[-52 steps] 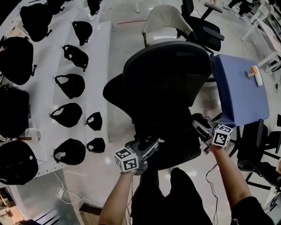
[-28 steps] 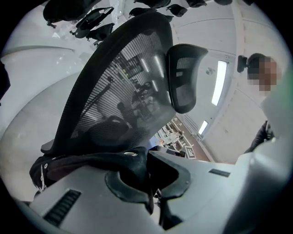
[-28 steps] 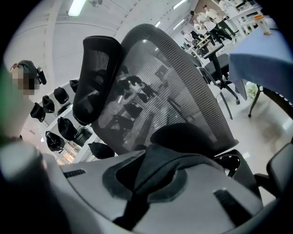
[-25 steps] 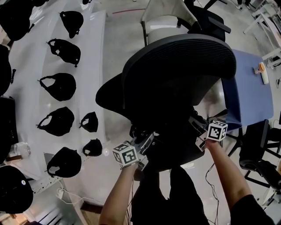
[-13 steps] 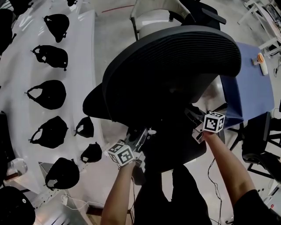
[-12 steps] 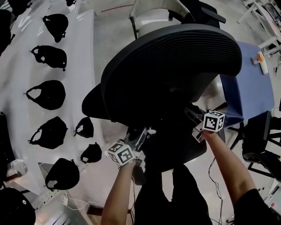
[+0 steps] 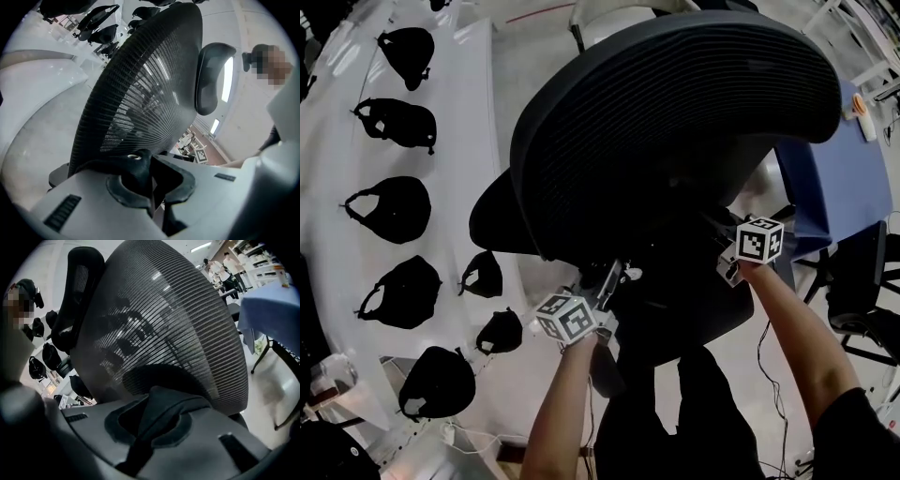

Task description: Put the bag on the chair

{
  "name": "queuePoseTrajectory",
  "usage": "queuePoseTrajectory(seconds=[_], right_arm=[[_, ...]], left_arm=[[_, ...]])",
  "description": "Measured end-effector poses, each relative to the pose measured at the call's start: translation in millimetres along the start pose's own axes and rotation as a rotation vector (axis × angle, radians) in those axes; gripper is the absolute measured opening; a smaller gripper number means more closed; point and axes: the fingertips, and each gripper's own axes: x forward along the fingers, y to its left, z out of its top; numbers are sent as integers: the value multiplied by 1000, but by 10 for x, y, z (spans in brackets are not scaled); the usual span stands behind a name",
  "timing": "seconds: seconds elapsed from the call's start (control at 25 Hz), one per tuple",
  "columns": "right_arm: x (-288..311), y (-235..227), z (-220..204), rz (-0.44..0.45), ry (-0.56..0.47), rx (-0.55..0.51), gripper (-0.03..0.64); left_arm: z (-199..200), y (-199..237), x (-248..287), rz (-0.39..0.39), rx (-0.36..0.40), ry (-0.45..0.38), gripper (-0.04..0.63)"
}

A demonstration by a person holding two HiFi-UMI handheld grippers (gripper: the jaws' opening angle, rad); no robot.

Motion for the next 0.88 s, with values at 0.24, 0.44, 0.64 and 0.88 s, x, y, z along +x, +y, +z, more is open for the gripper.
queuePoseTrajectory(seconds=[0.24,0.44,0.64,0.88], right_arm=[[35,50,-88,25,7,22,31],[-80,67,-210,2,44,16,135],[-251,141,-326,-4,98,16,275],[-580,148,-332,-46,90,39,373]], left_arm=[[-93,54,-53,-11,9,38,27],[-198,139,-160,35,-3,63,148],[-299,104,-320,67,1,90,214],[-462,-71,-545,102,4,114,249]])
